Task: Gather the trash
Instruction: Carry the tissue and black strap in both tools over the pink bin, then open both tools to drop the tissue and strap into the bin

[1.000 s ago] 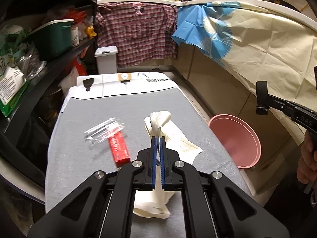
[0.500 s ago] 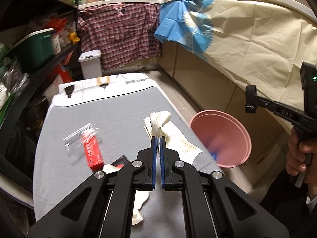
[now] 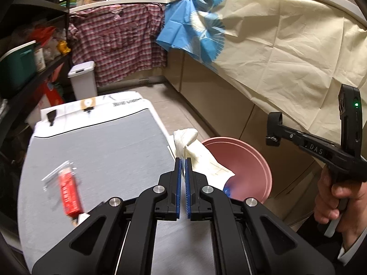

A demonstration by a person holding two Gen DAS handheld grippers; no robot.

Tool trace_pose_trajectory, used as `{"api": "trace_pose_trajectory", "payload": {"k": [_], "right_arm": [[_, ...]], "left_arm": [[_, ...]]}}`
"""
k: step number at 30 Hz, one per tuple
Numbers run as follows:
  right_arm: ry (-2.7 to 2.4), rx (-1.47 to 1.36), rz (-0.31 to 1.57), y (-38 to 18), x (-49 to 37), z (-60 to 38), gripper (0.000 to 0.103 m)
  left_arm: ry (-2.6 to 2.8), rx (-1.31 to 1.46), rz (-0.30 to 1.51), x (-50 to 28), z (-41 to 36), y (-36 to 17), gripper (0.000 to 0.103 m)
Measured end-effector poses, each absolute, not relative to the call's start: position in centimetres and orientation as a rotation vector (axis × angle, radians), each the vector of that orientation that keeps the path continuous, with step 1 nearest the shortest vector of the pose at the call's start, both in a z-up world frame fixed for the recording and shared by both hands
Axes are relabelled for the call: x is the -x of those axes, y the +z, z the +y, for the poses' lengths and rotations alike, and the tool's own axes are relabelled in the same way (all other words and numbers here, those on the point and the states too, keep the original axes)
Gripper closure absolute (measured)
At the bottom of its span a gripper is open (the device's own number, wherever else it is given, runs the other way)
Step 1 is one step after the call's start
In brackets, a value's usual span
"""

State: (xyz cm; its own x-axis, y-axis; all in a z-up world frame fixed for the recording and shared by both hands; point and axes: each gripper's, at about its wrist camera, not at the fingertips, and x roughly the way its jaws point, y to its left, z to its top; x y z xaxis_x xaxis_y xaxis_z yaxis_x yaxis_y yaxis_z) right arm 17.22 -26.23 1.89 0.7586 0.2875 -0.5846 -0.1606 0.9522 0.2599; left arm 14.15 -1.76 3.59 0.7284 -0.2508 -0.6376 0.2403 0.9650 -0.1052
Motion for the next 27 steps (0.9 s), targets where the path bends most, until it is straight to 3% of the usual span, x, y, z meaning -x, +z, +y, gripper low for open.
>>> {"api": "trace_pose_trajectory", "payload": {"k": [27], "right_arm": [[0.199, -0.239, 0.729, -0.2, -21.1, -27.0, 0.100]], "left_arm": [[-0.373, -0.001, 0.811, -21.6, -9.5, -2.3, 0.100]]}}
